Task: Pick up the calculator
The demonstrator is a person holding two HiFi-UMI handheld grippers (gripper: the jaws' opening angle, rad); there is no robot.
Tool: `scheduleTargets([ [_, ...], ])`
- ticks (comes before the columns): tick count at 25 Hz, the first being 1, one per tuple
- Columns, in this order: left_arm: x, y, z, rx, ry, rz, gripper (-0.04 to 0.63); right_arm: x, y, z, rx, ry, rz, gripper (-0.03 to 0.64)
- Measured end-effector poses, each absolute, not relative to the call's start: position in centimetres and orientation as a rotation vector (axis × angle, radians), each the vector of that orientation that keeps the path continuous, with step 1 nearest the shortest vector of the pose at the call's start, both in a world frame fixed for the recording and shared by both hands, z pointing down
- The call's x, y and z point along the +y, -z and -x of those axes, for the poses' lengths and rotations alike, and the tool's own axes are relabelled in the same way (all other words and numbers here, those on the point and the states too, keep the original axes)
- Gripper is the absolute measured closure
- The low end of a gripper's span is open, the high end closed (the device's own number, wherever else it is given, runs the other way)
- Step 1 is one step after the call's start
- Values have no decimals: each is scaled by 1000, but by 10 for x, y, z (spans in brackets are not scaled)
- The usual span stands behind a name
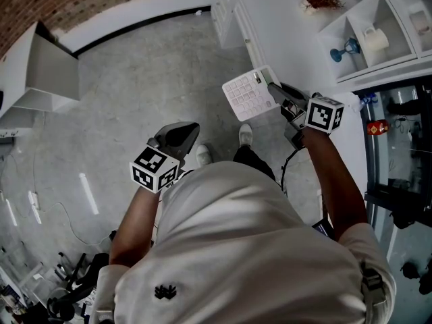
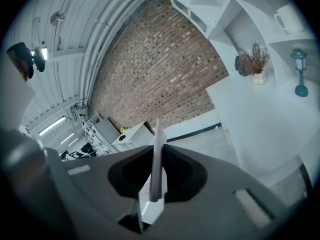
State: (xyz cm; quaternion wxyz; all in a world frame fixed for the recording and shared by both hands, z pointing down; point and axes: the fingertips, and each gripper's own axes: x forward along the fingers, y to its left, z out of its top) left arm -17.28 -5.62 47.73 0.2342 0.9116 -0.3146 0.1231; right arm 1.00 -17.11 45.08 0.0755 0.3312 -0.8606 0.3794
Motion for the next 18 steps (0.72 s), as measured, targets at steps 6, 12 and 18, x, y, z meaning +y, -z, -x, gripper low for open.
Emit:
scheduleTargets([
  [6, -69, -480, 172, -882, -342, -2487, 589, -182, -453, -14, -2587, -1160, -990, 554],
  [12, -84, -481, 159, -879, -350, -2480, 589, -199, -454, -25, -2594, -1178, -980, 554],
  [18, -103, -483, 139, -875, -357, -2475, 589, -223, -462, -43, -2588, -1197, -972, 554],
])
